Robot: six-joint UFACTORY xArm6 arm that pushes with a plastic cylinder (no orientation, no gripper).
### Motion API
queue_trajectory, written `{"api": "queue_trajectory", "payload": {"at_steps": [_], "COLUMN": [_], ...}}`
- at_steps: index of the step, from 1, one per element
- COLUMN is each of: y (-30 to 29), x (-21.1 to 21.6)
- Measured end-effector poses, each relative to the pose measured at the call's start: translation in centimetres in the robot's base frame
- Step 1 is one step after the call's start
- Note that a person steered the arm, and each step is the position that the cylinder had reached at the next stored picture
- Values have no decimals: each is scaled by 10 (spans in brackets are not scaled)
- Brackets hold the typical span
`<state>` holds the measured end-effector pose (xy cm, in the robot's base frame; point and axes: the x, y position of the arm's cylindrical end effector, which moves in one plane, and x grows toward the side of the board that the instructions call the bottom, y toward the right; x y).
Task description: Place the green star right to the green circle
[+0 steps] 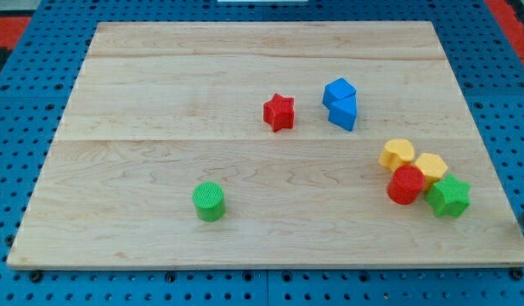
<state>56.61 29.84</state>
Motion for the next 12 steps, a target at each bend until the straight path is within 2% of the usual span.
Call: {"api": "queue_trajectory", "payload": {"at_steps": [2,4,5,6,7,9,10,12], "y": [-18,-152,-176,-174,-138,-103,-122,-199], "x": [-16,-16,-16,-15,-11,-62,-65,-65]}}
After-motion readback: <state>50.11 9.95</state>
